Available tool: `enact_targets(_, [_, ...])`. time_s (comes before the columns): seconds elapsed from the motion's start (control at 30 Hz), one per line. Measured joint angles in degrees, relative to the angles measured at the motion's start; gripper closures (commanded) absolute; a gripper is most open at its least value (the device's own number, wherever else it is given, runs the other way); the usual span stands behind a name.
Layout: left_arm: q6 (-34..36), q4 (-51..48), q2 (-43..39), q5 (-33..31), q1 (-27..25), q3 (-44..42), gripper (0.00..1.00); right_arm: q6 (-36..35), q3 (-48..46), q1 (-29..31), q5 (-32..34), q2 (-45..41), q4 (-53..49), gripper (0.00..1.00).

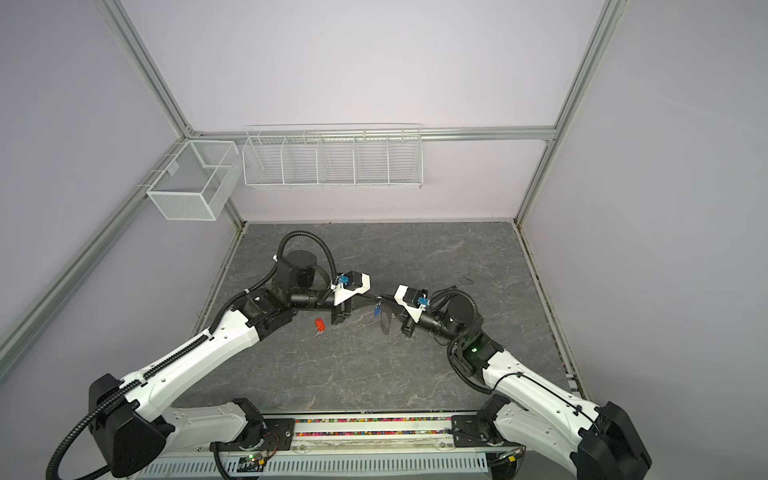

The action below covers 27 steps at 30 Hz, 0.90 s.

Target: Put the keys on the keyring

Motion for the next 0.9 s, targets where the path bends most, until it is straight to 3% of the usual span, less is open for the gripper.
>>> enact_targets(0.07, [0.8,-4.1,0.5,-1.0,-0.1,2.3,1.00,-1.0,0.7,0.0,1.5,-0.3,-2.1,0.63])
enact_targets(0.17, [2.2,-10.6,2.2,-3.3,-0.2,8.1,1.00,-3.3,1.7,0.0,3.9,-2.6,-6.4,0.62])
enact_targets(0.37, [4.5,-24.0,5.4,-8.4,-0.6,18.5,1.00,-8.2,5.2,0.1,6.7,-6.1,-15.3,0.64])
enact_targets(0.6, [5.3,-38.9,13.4,-16.3,-4.9,31.1,1.00,-12.7,7.7,3.5,9.4,-5.7,-20.4,0.66])
enact_targets(0.9, [4.5,-49.1,18.5,-20.9,-7.5,40.0,1.00,-16.1,8.0,7.5,16.3,-4.5,-22.2,0.69])
